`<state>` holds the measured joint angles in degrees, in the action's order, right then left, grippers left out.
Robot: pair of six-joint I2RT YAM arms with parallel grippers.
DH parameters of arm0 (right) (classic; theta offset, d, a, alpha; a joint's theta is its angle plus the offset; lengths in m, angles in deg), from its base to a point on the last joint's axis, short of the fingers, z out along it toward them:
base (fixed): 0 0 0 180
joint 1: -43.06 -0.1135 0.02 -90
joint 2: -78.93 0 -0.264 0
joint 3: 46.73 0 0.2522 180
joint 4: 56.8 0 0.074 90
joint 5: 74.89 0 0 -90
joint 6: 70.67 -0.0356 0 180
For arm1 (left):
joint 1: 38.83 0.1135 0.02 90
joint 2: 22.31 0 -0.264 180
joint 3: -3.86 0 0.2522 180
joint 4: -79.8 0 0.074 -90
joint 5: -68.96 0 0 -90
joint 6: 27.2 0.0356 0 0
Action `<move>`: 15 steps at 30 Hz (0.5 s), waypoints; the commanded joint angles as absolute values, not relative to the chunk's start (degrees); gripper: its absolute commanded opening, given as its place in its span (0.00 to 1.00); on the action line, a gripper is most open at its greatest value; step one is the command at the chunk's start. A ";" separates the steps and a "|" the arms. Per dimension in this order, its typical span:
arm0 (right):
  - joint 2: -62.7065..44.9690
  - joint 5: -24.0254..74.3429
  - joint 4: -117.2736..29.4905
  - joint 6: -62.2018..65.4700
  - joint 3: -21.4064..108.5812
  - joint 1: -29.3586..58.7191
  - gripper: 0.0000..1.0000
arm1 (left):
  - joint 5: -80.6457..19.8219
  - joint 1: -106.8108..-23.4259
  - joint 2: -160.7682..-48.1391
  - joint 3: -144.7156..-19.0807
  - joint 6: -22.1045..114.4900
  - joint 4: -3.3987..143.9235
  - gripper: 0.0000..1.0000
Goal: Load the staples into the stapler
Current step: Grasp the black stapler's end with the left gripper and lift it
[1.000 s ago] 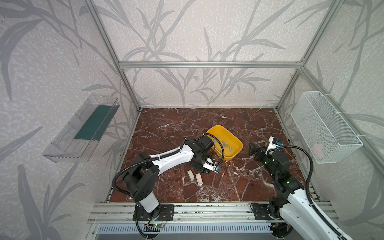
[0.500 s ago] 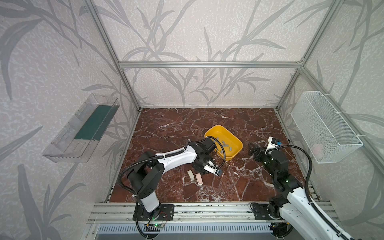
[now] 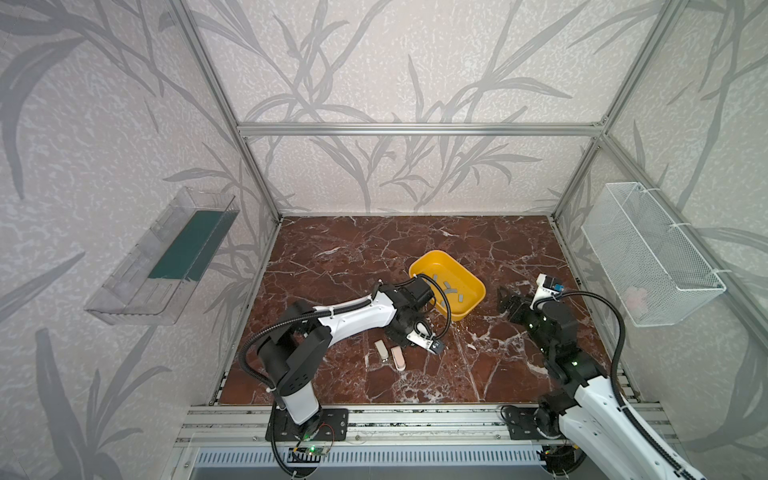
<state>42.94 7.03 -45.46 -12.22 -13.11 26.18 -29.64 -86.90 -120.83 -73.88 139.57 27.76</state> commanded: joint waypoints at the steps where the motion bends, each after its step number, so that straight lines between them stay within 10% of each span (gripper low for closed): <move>1: 44.21 6.18 -44.71 -12.41 -12.00 25.92 0.99 | -27.85 -87.17 -122.58 -74.12 140.71 27.19 0.11; 15: 47.48 3.53 -50.33 -15.99 -16.57 25.92 0.99 | -22.92 -86.03 -110.96 -74.48 132.89 40.85 0.00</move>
